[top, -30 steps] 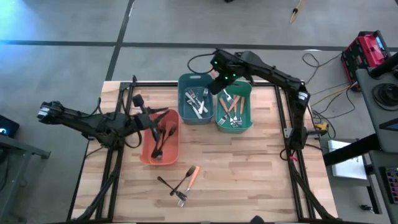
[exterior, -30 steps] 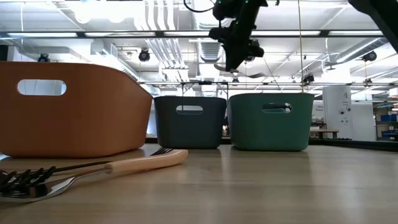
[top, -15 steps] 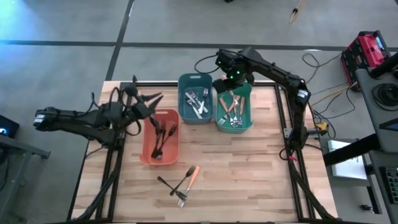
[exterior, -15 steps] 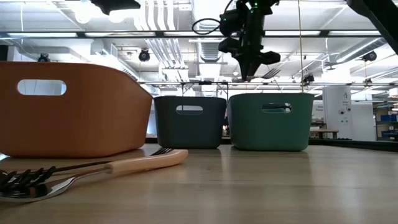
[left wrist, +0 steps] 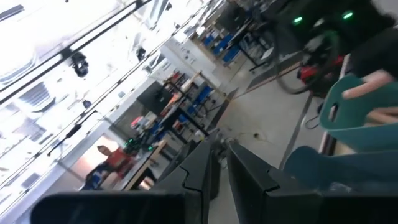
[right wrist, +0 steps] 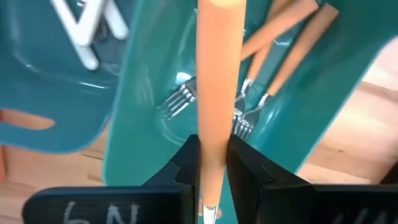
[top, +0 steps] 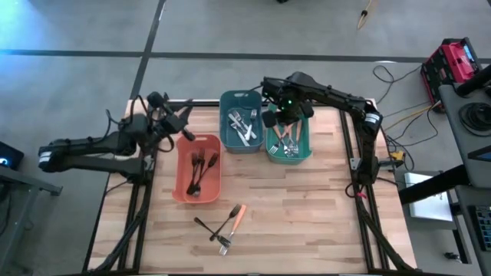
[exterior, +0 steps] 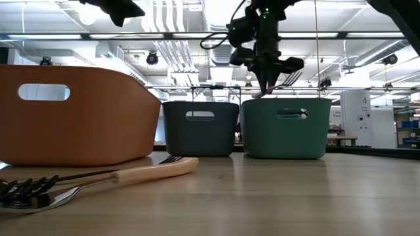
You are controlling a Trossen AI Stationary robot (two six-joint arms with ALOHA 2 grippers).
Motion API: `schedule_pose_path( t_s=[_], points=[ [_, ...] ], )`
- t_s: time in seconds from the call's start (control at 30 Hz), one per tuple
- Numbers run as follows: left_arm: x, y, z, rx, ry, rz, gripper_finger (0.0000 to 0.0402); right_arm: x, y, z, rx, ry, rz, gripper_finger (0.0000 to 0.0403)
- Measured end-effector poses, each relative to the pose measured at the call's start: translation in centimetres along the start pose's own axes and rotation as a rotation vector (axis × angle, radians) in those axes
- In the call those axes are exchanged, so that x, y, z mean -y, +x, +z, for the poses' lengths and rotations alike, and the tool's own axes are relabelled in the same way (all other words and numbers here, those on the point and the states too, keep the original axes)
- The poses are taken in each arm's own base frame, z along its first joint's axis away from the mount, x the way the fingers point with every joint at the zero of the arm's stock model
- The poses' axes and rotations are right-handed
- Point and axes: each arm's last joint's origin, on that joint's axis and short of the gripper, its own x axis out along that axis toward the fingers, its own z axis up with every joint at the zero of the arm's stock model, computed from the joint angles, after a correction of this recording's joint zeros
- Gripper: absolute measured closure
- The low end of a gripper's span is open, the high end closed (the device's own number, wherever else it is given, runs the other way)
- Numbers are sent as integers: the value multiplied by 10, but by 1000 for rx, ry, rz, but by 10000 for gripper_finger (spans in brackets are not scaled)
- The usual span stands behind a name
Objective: Sort silverware by color (type)
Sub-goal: Put the orange fork into the green bin
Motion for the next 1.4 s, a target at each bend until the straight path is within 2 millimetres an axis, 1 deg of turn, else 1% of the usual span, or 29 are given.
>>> schedule_pose_path(
  t_s=[0.13, 0.37, 0.57, 0.77, 1.07, 1.4],
  points=[
    [-5, 4, -6, -36, 4, 36, 366, 2, 7, -1, -17, 10, -18, 361],
    [-9, 8, -10, -64, 5, 65, 366, 11, 23, 10, -4, 41, -19, 361],
    [-9, 8, -10, -65, 7, 65, 366, 15, 30, 16, 38, 51, 11, 361],
    [-9, 7, -10, -66, 8, 64, 366, 21, 37, 14, 62, 72, -38, 361],
    [-8, 7, -12, -81, 23, 51, 366, 27, 62, 13, 54, 77, -52, 361],
    [-8, 7, -12, -84, 24, 51, 366, 33, 64, 19, 90, 78, -80, 361]
  ],
)
